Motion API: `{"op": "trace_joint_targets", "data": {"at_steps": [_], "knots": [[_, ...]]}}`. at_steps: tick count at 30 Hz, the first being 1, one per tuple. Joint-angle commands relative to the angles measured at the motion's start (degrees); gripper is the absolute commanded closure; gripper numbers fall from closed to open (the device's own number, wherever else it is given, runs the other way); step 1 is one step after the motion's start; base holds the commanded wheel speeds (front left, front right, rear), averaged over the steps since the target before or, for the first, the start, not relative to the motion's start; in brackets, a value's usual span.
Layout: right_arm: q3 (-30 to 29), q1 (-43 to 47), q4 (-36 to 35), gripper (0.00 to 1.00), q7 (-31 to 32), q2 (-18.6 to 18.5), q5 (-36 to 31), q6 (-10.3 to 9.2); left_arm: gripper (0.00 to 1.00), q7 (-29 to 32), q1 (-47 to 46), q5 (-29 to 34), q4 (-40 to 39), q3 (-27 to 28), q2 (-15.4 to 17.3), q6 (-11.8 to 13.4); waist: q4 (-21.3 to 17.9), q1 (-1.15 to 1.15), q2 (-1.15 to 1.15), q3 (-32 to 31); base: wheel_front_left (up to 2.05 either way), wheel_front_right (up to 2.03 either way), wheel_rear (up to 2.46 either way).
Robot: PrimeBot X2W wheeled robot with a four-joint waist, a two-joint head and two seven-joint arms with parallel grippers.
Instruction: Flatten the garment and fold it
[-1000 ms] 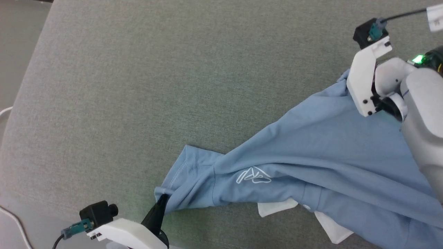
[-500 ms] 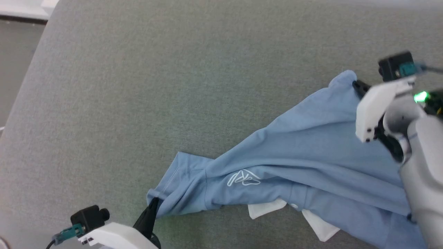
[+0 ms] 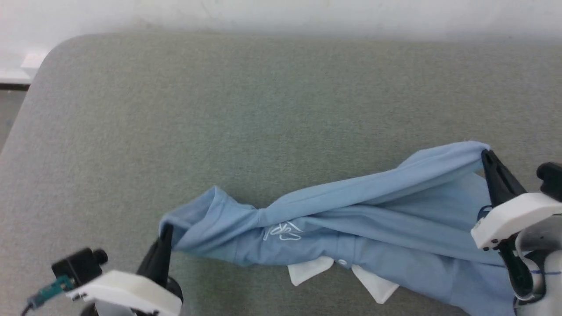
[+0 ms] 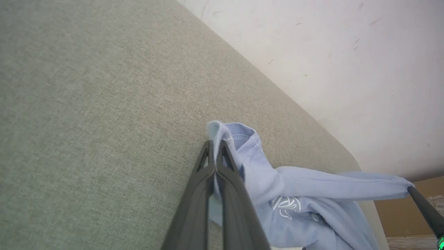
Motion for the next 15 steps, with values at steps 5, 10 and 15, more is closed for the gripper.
{"op": "trace_joint_targets", "data": {"at_steps": [5, 10, 15], "knots": [[-1.12, 0.16, -9.47, 1.0, 4.74, -0.75, -1.18, -0.11, 1.0, -0.53, -9.09, 1.88, -3.27, 0.2, 2.09, -1.7, -2.3, 0.02, 0.0, -0.73, 0.0, 0.0, 0.0], [0.39, -6.65, -14.52, 1.0, 12.1, -4.97, -1.51, -0.11, 1.0, 3.18, -21.58, 2.27, -4.74, -0.82, 3.95, -2.16, -2.98, 0.02, 0.0, 2.64, 0.0, 0.0, 0.0], [3.41, -20.44, -13.65, 1.0, 17.79, -10.61, -0.6, -0.11, 1.0, 8.17, -38.1, 1.51, -2.07, -0.78, 5.02, -0.92, -4.29, 0.02, 0.0, 8.84, 0.0, 0.0, 0.0]]}}
